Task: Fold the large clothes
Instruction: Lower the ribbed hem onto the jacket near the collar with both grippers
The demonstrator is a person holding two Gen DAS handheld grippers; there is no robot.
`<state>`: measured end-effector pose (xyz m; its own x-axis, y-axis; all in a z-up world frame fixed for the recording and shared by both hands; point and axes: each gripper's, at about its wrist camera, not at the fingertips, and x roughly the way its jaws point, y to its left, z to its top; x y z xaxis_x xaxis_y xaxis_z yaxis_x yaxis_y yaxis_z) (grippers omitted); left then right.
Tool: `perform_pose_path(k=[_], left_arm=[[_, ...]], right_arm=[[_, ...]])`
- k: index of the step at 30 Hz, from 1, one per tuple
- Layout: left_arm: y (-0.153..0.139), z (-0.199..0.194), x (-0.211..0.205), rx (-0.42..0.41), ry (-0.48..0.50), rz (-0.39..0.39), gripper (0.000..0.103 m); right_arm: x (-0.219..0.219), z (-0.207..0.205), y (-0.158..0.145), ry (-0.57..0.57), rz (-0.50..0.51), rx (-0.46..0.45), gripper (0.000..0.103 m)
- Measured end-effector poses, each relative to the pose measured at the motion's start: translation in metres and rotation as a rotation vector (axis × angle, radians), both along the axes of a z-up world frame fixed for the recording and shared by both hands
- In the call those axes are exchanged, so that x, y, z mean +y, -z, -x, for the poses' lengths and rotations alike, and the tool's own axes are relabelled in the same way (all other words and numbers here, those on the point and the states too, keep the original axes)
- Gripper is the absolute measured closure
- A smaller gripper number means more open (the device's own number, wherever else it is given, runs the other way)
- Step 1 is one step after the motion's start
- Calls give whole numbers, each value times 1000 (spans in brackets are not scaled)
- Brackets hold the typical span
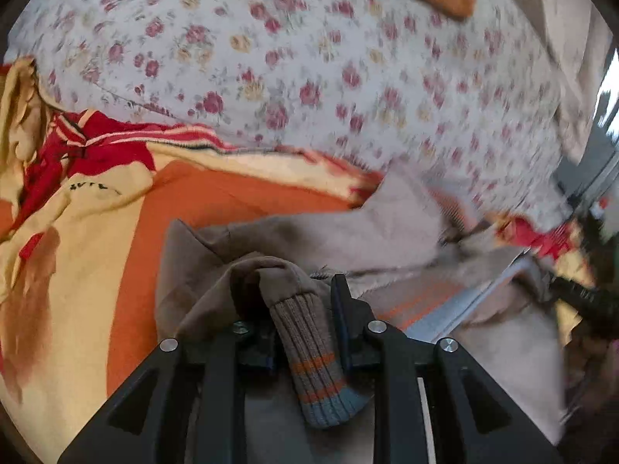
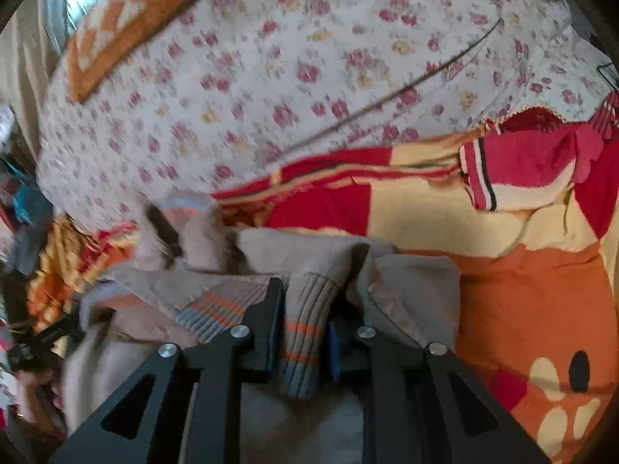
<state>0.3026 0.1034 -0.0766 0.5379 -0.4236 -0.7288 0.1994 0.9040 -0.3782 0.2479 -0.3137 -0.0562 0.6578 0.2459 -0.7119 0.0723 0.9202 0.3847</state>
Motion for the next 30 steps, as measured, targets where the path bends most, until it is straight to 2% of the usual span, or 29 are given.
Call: perform_pose_path(k=[3,6,7,10,13,17,23,24,25,27,30], left_arm=[[-25,11,10,-95,-12,59,92],[-37,20,9,-154,0,44,91],[-38,20,7,-158,4,38,90],[-29,14,2,-113,24,47,85],[-17,7,0,-49,32,47,81],[-17,7,2,-44,23,50,80],[-18,4,9,-30,24,110,76],[-17,2,11,-15,33,143,67],[-14,-1,14,16,50,205,53],[-8,-5,19,61,61,297,39],[-9,-5,25,63,23,303,33]], right_arm=[[-3,18,-25,-2,-36,-110,78],[-5,26,-39,-18,-68,-170,74],[-7,26,-39,-33,-105,-176,69],[-15,19,-27,-40,-266,-141,51],[-21,11,-11,1,-335,-73,51],[-22,11,-8,21,-336,-76,51],[-19,13,-15,1,-299,-107,51],[-21,14,-16,4,-314,-114,51],[-24,14,-15,14,-347,-119,50],[-30,15,-10,29,-404,-115,49],[-34,12,-2,44,-444,-78,48]])
